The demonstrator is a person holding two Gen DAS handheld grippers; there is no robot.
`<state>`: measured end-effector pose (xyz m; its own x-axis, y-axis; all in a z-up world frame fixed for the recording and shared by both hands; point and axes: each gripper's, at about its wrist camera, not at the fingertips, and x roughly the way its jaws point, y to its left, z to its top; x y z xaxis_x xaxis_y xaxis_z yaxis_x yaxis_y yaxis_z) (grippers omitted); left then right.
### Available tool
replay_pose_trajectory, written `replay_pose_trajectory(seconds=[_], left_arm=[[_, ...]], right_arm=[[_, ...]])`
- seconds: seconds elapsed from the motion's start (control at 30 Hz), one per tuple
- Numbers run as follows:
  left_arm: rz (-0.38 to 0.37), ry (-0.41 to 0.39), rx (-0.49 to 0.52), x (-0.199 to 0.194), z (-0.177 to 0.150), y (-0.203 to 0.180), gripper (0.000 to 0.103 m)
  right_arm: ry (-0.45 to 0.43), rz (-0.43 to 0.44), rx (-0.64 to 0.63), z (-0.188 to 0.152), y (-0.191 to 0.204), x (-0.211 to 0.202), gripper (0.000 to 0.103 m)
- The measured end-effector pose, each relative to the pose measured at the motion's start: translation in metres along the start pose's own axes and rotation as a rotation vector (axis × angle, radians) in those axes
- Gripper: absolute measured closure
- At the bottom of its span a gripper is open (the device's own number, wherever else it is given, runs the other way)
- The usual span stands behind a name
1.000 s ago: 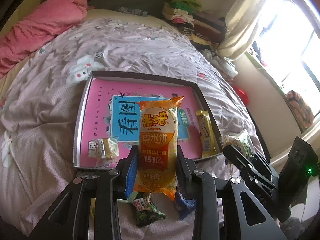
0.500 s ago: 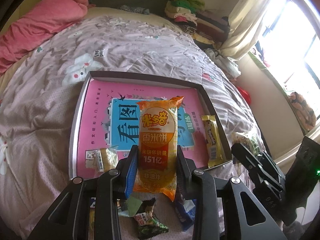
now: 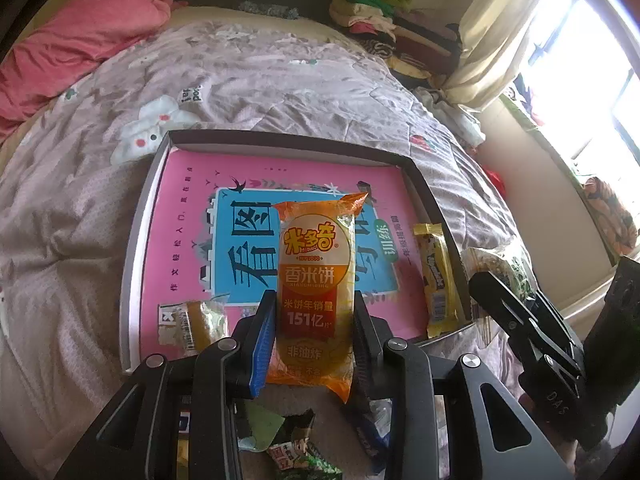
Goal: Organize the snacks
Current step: 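Carry the rice-cracker pack over the tray with the left tool while the right carries the bag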
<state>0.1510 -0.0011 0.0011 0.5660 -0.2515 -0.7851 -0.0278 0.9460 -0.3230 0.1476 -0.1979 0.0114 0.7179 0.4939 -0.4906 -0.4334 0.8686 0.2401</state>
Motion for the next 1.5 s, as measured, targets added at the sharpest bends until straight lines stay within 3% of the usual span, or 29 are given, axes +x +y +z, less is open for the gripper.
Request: replay_pose_trajectory(seconds=[0.67, 1.13, 1.5], left_arm=[[0.038, 0.037, 0.037, 0.027, 0.0, -0.002, 0.068], [0.082, 0.05, 0.074, 0.043, -0.004, -0.007, 0.068], [0.076, 0.066, 0.095, 0.054, -0.004, -0.014, 0.068]], right_arm=[[0.04, -0.019, 0.024, 0.001, -0.01, 0.021, 0.054], [0.167, -0.025, -0.041, -0.014, 0.002, 0.049, 0.054], [0.197, -0.028, -0.064, -0.019, 0.007, 0.057, 0.054]])
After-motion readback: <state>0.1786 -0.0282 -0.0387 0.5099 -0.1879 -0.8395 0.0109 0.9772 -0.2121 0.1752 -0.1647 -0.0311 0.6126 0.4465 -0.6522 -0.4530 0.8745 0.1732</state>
